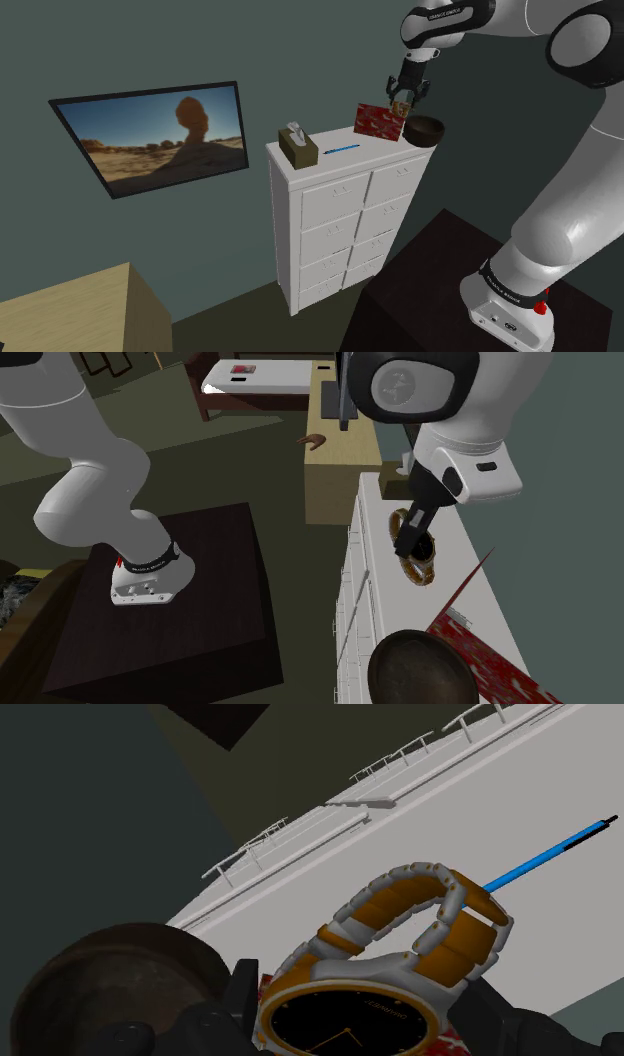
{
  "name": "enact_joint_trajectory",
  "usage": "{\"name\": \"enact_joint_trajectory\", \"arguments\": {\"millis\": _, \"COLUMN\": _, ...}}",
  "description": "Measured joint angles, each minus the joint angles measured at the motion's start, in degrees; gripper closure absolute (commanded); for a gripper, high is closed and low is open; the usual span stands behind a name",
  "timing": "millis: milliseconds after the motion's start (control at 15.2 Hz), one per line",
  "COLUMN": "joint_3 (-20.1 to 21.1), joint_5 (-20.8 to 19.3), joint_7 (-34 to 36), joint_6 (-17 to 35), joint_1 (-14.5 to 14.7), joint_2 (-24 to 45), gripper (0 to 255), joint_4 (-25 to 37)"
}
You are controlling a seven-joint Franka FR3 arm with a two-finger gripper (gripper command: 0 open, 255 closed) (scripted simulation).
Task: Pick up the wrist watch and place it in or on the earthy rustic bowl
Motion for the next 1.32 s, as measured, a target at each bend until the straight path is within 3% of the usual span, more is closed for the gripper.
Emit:
{"name": "enact_joint_trajectory", "arguments": {"millis": 462, "joint_3": -3.55, "joint_5": 1.38, "joint_7": -9.16, "joint_6": -2.50, "joint_1": -5.48, "joint_2": 4.06, "gripper": 255, "joint_4": 6.33}}
{"name": "enact_joint_trajectory", "arguments": {"millis": 858, "joint_3": -6.05, "joint_5": 3.43, "joint_7": -17.01, "joint_6": -6.66, "joint_1": -11.04, "joint_2": 10.46, "gripper": 255, "joint_4": 16.59}}
{"name": "enact_joint_trajectory", "arguments": {"millis": 1320, "joint_3": -6.33, "joint_5": 3.97, "joint_7": -18.71, "joint_6": -2.73, "joint_1": -12.01, "joint_2": 11.95, "gripper": 255, "joint_4": 14.02}}
